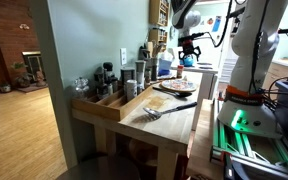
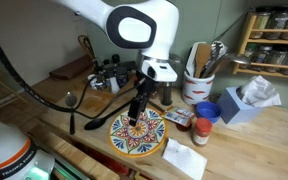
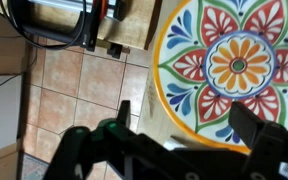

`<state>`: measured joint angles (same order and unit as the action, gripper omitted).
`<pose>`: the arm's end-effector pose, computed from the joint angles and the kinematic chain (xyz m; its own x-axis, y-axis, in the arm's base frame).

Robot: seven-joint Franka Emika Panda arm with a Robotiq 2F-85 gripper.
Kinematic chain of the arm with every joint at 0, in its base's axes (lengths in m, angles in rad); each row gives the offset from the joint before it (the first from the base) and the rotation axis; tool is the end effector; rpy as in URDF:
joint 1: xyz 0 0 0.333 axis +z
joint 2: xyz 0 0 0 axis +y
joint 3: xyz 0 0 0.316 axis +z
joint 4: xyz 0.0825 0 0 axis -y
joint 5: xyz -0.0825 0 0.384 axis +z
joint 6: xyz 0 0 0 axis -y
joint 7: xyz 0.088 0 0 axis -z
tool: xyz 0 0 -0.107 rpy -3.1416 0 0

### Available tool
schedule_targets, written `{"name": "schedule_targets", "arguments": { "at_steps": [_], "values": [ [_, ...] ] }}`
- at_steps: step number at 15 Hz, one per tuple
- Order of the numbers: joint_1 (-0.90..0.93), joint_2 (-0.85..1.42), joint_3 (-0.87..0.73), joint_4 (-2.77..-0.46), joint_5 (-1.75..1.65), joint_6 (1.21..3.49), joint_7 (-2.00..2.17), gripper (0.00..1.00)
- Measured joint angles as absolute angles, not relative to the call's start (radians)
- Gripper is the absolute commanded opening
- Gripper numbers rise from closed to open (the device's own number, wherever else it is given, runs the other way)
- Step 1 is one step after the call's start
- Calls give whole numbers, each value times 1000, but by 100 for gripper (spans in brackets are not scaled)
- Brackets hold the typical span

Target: Use a tissue to wipe the wet part of the counter

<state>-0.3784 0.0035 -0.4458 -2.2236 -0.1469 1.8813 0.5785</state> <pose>0.3215 -0.3636 0.3501 0.1973 -0.9550 -0.2215 -0.9235 -0.2569 0.2850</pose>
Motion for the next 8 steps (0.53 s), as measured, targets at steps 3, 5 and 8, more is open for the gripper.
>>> {"name": "schedule_targets", "arguments": {
  "at_steps": [3, 5, 8],
  "values": [
    [-375, -163, -402, -2323, -146, 1805, 497, 100],
    [-375, -272, -378, -2387, -145, 1765, 433, 100],
    [-380, -395, -365, -2461, -145, 1740, 355, 100]
  ]
}}
